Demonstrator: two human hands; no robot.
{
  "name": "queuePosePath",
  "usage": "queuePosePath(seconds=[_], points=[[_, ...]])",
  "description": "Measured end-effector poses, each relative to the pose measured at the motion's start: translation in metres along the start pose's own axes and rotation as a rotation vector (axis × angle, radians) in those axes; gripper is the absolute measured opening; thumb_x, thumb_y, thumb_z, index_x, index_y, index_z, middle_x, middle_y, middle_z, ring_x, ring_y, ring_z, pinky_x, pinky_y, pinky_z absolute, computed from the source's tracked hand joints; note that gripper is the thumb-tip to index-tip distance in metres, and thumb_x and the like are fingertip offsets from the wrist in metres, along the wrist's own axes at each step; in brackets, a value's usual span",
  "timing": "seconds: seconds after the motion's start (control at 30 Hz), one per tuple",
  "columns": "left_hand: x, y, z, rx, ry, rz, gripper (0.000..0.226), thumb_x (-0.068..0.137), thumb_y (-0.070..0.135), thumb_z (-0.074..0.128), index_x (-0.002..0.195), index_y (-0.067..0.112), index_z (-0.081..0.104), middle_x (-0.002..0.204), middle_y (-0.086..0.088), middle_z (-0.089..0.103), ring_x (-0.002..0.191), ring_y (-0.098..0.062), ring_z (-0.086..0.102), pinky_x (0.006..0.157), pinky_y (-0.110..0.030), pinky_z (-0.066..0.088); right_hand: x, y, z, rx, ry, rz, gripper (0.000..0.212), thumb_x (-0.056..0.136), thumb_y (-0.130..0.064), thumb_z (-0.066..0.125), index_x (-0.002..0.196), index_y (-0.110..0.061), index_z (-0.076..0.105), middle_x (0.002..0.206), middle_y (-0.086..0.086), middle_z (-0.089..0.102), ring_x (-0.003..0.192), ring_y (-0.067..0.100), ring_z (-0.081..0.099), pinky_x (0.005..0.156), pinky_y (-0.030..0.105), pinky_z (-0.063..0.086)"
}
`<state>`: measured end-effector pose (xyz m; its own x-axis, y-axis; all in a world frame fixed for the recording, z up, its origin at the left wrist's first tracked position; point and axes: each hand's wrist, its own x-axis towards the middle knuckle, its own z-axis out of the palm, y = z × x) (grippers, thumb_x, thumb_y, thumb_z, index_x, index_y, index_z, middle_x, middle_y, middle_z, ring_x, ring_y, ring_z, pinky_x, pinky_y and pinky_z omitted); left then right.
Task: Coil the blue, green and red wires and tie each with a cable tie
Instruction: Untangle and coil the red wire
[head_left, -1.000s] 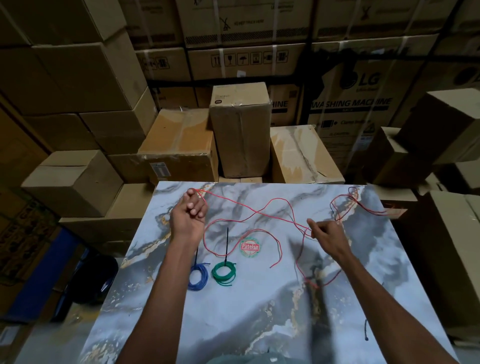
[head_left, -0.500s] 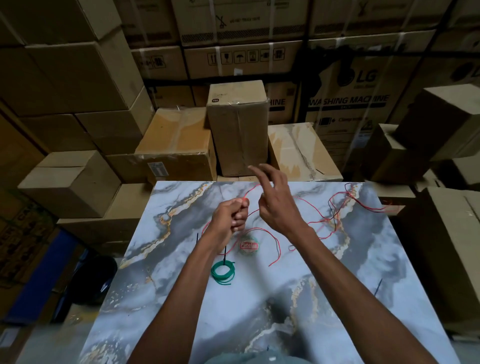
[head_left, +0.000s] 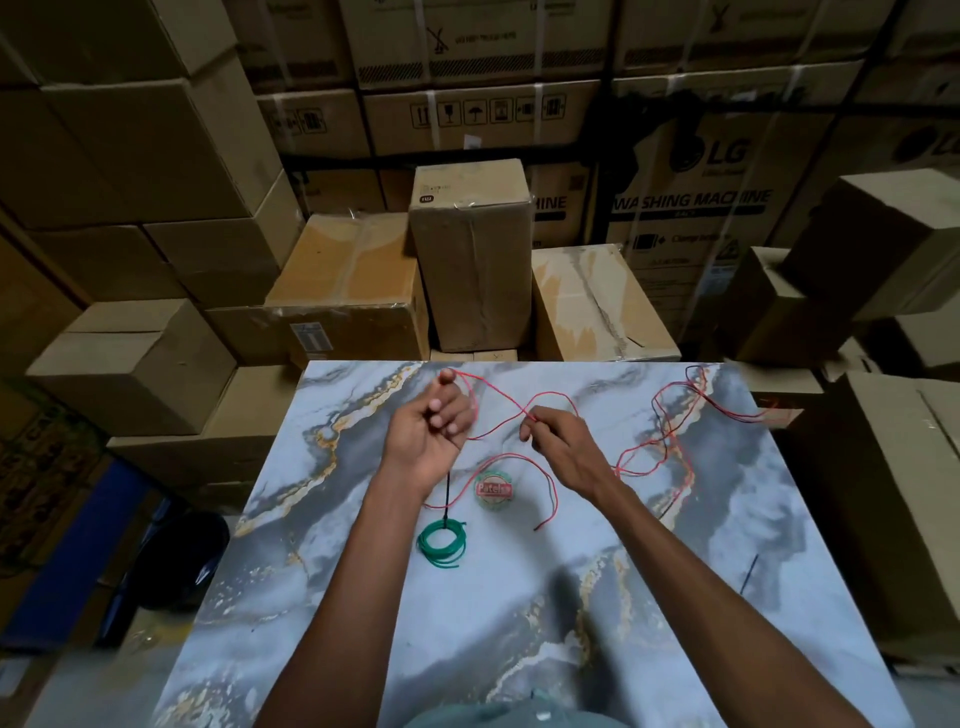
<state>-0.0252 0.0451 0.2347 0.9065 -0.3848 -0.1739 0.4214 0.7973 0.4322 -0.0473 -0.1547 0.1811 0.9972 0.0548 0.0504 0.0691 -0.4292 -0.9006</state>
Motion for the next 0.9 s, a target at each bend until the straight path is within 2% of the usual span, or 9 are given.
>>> queuePosePath(seconds=[0.13, 0.23, 0.3, 0.37, 0.43, 0.5, 0.63, 0.77, 0.9], points=[[0.012, 0.02, -0.01, -0.042, 0.197, 0.218, 0.028, 0.107, 0.014, 0.028, 0.099, 0.007, 0.054, 0.057, 0.004, 0.046, 0.044, -0.006, 0.039, 0.045, -0.018, 0.035, -0.02, 0.01, 0.0, 0.081, 0.095, 0.008, 0.02, 0.103, -0.015, 0.058, 0.096, -0.015, 0.076, 0.068, -0.017, 0.065, 0.062, 0.002, 0.053, 0.062, 0.018, 0.041], [0.017, 0.024, -0.015, 0.003, 0.311, 0.337, 0.032, 0.109, 0.018, 0.028, 0.111, 0.003, 0.056, 0.066, 0.0, 0.052, 0.052, -0.008, 0.047, 0.052, -0.02, 0.042, -0.03, 0.006, 0.005, 0.11, 0.146, 0.001, 0.02, 0.103, -0.016, 0.061, 0.113, -0.014, 0.078, 0.07, -0.009, 0.068, 0.062, 0.001, 0.057, 0.062, 0.012, 0.042], [0.019, 0.024, -0.016, 0.052, 0.383, 0.416, 0.036, 0.109, 0.019, 0.03, 0.124, -0.001, 0.054, 0.077, -0.004, 0.055, 0.061, -0.01, 0.052, 0.058, -0.021, 0.048, -0.033, 0.002, 0.006, 0.093, 0.146, -0.013, 0.019, 0.1, -0.016, 0.066, 0.112, -0.019, 0.08, 0.076, -0.006, 0.074, 0.062, 0.002, 0.06, 0.059, 0.012, 0.041], [0.021, 0.021, -0.017, 0.128, 0.418, 0.473, 0.038, 0.109, 0.017, 0.031, 0.133, -0.005, 0.051, 0.086, -0.008, 0.061, 0.068, -0.012, 0.061, 0.065, -0.023, 0.054, -0.035, -0.002, 0.004, 0.042, 0.114, -0.021, 0.016, 0.096, -0.017, 0.07, 0.106, -0.023, 0.082, 0.076, -0.014, 0.075, 0.056, 0.003, 0.056, 0.056, 0.014, 0.04], [0.022, 0.018, -0.017, 0.235, 0.407, 0.516, 0.037, 0.109, 0.014, 0.032, 0.135, -0.007, 0.048, 0.092, -0.013, 0.066, 0.072, -0.014, 0.069, 0.07, -0.026, 0.058, -0.036, -0.011, 0.001, -0.038, 0.044, -0.034, 0.014, 0.092, -0.015, 0.073, 0.1, -0.022, 0.083, 0.068, -0.027, 0.069, 0.05, 0.005, 0.049, 0.055, 0.013, 0.039], [0.023, 0.014, -0.019, 0.368, 0.388, 0.549, 0.037, 0.108, 0.014, 0.034, 0.134, -0.008, 0.047, 0.097, -0.017, 0.068, 0.079, -0.019, 0.072, 0.073, -0.027, 0.058, -0.037, -0.024, -0.001, -0.087, -0.016, -0.078, 0.013, 0.089, -0.012, 0.073, 0.096, -0.018, 0.083, 0.062, -0.031, 0.065, 0.049, 0.005, 0.047, 0.055, 0.01, 0.036], [0.018, 0.0, -0.022, 0.805, 0.333, 0.585, 0.033, 0.109, 0.025, 0.036, 0.124, 0.005, 0.058, 0.096, -0.011, 0.074, 0.087, -0.022, 0.073, 0.077, -0.028, 0.058, -0.032, -0.056, -0.009, -0.096, 0.002, -0.227, 0.01, 0.09, -0.015, 0.073, 0.093, -0.017, 0.082, 0.077, -0.016, 0.073, 0.056, 0.007, 0.054, 0.056, 0.017, 0.043], [0.007, -0.013, -0.016, 1.117, 0.171, 0.514, 0.032, 0.109, 0.019, 0.037, 0.118, 0.001, 0.062, 0.084, -0.011, 0.075, 0.074, -0.023, 0.072, 0.07, -0.031, 0.058, -0.015, -0.081, -0.023, -0.218, 0.047, -0.374, 0.011, 0.095, -0.023, 0.07, 0.097, -0.02, 0.08, 0.078, -0.015, 0.066, 0.061, 0.01, 0.055, 0.058, 0.022, 0.042], [-0.005, -0.02, -0.01, 1.236, 0.001, 0.416, 0.032, 0.108, 0.019, 0.039, 0.112, 0.005, 0.067, 0.072, -0.014, 0.07, 0.055, -0.022, 0.057, 0.057, -0.027, 0.048, 0.004, -0.091, -0.041, -0.288, 0.145, -0.454, 0.013, 0.096, -0.025, 0.071, 0.101, -0.017, 0.08, 0.086, -0.01, 0.072, 0.061, 0.009, 0.053, 0.057, 0.021, 0.042]])
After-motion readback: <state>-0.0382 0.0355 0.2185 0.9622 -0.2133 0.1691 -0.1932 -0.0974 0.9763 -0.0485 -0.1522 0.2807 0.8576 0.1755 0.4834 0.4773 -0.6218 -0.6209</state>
